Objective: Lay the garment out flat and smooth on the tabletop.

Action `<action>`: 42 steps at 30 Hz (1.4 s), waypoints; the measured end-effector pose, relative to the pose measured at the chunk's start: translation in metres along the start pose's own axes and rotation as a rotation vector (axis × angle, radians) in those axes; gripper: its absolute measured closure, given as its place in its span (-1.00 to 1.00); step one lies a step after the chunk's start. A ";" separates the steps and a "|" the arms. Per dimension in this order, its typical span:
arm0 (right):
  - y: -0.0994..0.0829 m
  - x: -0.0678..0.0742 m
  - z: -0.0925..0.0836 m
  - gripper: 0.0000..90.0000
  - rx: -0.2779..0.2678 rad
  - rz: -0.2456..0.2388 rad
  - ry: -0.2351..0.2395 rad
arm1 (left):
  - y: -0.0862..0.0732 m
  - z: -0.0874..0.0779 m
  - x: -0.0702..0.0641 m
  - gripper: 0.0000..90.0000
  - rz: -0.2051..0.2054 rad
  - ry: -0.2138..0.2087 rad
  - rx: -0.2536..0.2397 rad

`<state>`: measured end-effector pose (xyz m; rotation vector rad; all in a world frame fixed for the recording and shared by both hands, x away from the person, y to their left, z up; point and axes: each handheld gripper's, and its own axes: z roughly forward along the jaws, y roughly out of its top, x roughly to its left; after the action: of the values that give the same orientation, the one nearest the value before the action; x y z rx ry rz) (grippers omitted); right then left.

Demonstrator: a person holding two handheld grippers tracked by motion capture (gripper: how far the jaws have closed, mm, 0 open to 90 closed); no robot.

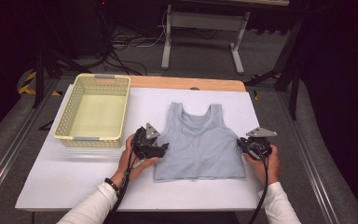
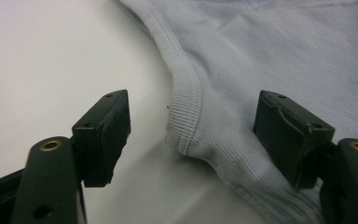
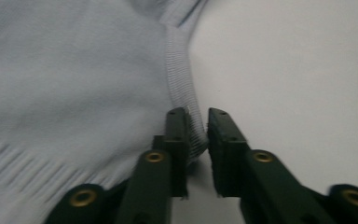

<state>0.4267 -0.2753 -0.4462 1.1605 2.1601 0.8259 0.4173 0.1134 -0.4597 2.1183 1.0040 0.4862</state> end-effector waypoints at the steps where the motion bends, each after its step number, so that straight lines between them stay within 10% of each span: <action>1: -0.001 0.000 -0.002 0.42 -0.009 0.017 -0.016 | 0.001 0.000 0.000 -0.39 -0.001 0.000 0.003; 8: -0.019 0.004 -0.025 0.13 -0.060 0.072 -0.059 | 0.002 0.001 0.000 0.02 -0.033 -0.084 0.033; 15: -0.036 0.016 -0.032 0.05 -0.025 0.115 0.076 | 0.002 -0.001 -0.004 0.58 -0.012 -0.127 0.035; 22: -0.041 0.021 -0.034 0.33 -0.018 0.111 0.139 | 0.006 -0.012 -0.005 0.68 0.017 -0.102 0.002; 33: -0.034 0.039 -0.037 0.27 -0.018 -0.012 0.111 | 0.010 -0.027 0.001 0.68 0.042 -0.069 -0.016; 42: -0.017 0.061 -0.047 0.19 -0.156 -0.067 0.143 | 0.008 -0.025 0.000 0.67 0.060 -0.061 -0.020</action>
<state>0.3552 -0.2425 -0.4383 0.9731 2.1911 1.0554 0.4060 0.1212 -0.4372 2.1378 0.9000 0.4555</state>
